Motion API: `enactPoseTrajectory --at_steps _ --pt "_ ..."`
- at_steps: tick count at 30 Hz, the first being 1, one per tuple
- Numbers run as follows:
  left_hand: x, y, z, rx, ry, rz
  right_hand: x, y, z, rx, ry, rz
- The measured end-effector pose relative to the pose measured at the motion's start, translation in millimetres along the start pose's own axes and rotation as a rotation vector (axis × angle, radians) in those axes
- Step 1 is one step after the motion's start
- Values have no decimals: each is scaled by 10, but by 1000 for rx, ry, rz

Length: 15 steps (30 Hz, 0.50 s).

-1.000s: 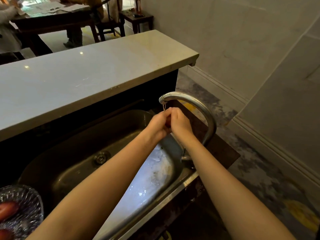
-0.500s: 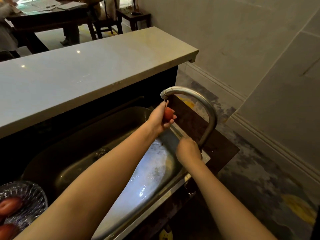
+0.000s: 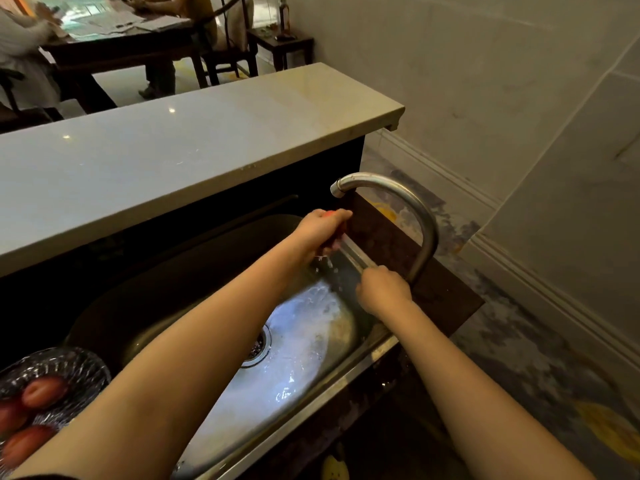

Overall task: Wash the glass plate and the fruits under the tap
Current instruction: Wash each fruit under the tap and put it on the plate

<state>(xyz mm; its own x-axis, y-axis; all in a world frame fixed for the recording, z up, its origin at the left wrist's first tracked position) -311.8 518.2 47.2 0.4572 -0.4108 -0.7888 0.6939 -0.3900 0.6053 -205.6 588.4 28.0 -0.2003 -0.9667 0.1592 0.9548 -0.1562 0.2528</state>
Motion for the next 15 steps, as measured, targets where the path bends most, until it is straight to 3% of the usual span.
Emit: enactPoseTrajectory --at_steps 3,6,15 --pt "-1 63 400 -292 -343 -42 238 -75 248 -42 28 54" --pt "75 172 774 -389 -474 -35 726 -242 545 -140 -64 252" --pt "829 1033 2190 -572 -228 75 2279 -513 1436 -615 -174 824"
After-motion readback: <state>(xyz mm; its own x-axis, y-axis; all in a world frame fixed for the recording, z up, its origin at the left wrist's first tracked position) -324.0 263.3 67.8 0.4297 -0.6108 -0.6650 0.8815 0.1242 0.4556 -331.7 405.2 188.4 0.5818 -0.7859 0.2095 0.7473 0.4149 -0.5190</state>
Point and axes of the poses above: each hand's wrist, its own y-axis away from the middle knuckle, its own z-axis out of the back of the hand, x = y × z, the point moved 10 cm from there along -y, towards the middle knuckle, and after that the axes turned 15 degrees about z, right-handed, at the moved point
